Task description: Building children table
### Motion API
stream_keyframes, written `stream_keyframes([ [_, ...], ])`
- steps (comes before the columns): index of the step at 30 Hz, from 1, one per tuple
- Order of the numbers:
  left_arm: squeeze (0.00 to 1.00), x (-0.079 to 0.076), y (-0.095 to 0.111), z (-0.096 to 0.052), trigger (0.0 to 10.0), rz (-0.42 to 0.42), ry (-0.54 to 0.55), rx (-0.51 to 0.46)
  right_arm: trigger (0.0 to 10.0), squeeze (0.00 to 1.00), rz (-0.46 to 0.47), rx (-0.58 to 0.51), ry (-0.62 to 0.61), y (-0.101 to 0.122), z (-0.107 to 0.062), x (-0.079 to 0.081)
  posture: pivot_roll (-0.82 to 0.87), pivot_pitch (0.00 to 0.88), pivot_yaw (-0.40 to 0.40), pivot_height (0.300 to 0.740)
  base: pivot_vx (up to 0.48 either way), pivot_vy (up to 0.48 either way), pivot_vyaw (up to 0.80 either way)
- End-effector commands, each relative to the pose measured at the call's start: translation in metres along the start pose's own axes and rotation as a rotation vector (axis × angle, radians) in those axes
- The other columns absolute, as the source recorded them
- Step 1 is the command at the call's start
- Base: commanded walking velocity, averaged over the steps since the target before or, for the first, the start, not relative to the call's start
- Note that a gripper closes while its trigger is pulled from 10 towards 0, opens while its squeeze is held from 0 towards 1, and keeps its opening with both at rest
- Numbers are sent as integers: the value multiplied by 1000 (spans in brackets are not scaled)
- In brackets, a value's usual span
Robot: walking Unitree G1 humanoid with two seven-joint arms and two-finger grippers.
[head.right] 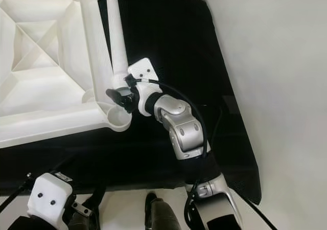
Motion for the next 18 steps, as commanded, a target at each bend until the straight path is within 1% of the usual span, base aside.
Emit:
stream_keyframes([
  [1, 0, -3, -4, 0, 10000, -10, -3, 18, 0, 169, 32, -32, -8, 4, 1, -4, -41, 309, -138, 740, 0, 0, 0],
  [3, 0, -3, -4, 0, 10000, -10, -3, 18, 0, 169, 32, -32, -8, 4, 1, -4, -41, 309, -138, 740, 0, 0, 0],
  [4, 0, -4, -5, 0, 10000, -12, -6, 22, 0, 169, 64, -73, -14, 10, 1, -9, -42, 306, -137, 740, 0, 0, 0],
  [5, 0, -3, -5, 2, 10000, -9, -9, 25, 0, 141, 110, -130, -10, 19, -2, -15, -43, 303, -137, 740, 0, 0, 0],
  [6, 0, -3, -5, 2, 10000, -9, -9, 25, 0, 141, 110, -130, -10, 19, -2, -15, -43, 303, -137, 740, 0, 0, 0],
  [7, 0, -2, -5, 4, 10000, -7, -12, 27, 0, 141, 141, -169, -7, 24, -3, -19, -43, 303, -136, 740, 0, 0, 0],
  [8, 0, -2, -4, 7, 10000, -7, -30, 24, 0, 90, 179, -218, 1, 30, -7, -23, -43, 296, -136, 740, 0, 0, 0],
  [9, 0, -2, -4, 7, 10000, -7, -30, 24, 0, 90, 179, -218, 1, 30, -7, -23, -43, 296, -136, 740, 0, 0, 0],
  [10, 0, 7, 0, 16, 10000, -24, -8, -2, 0, 0, 240, -280, 19, 36, -13, -28, -45, 287, -136, 740, 0, 0, 0],
  [11, 0, 15, 6, 27, 10000, -51, 3, -37, 0, 0, 286, -330, 33, 41, -18, -33, -48, 281, -134, 740, 0, 0, 0],
  [12, 0, 20, 10, 33, 10000, -70, 10, -63, 0, 0, 315, -362, 43, 44, -22, -36, -50, 277, -133, 740, 0, 0, 0],
  [13, 0, 20, 10, 33, 10000, -70, 10, -63, 0, 0, 315, -362, 43, 44, -22, -36, -50, 277, -133, 740, 0, 0, 0],
  [15, 0, 30, 25, 51, 10000, -173, 3, -145, 0, 0, 356, -413, 76, 50, -30, -41, -61, 257, -128, 740, 0, 0, 0],
  [16, 0, 36, 35, 61, 10000, -241, -2, -199, 0, 0, 366, -434, 113, 53, -35, -41, -65, 244, -127, 740, 0, 0, 0],
  [18, 0, 36, 35, 61, 10000, -241, -2, -199, 0, 0, 366, -434, 113, 53, -35, -41, -65, 244, -127, 740, 0, 0, 0],
])
Point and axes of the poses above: a point about 5 cm out from each wrist's last joint towards the gripper, its own z axis pointing out of the wrist towards the gripper, its own y axis along the axis of the wrist's last joint, x = y × z, the point moved 3 cm from there along z, pointing out of the wrist towards the gripper, and after that the axes turned 12 degrees about z, right-handed, at the moved point
